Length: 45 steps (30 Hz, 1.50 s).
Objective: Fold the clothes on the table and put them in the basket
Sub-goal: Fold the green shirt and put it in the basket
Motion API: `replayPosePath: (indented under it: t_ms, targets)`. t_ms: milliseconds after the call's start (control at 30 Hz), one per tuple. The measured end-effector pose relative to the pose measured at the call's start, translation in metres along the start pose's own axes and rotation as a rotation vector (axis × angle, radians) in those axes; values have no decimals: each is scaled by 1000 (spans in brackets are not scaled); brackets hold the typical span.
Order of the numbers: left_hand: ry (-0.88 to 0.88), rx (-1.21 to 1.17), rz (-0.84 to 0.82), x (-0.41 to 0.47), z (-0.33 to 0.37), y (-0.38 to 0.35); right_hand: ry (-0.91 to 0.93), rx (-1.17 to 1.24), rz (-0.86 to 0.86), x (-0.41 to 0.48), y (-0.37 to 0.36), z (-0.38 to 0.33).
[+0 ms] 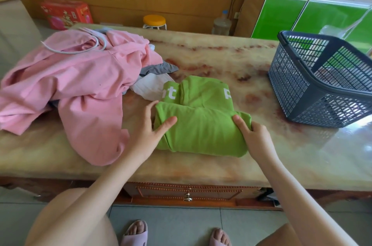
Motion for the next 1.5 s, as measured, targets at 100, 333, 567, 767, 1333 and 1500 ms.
replayPosePath:
  t_ms: [100, 333, 567, 767, 1333, 1500]
  targets:
    - [10, -59, -182, -25, -14, 4, 25, 75, -50, -5, 0, 11]
    - [40, -155, -51, -24, -17, -3, 170, 195, -169, -16, 1, 33]
    - [79, -417, 56, -40, -37, 1, 159, 319, -75, -22, -6, 30]
    - [-37, -301, 170, -30, -29, 8, 190, 236, -31, -19, -6, 21]
    - [88, -364, -35, -23, -15, 3, 147, 151, -46, -3, 5, 27]
    - [-1, -123, 218, -6, 2, -4, 157, 185, -73, -3, 6, 23]
Point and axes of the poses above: each hand's wrist, its own x-axis towards the middle knuckle, its own y-axis out of the back of the hand, z = x × y, the point moved 2 cm from there along x, towards the middle knuckle, and after that the axes turned 13 degrees about -y, right-handed, at the moved point
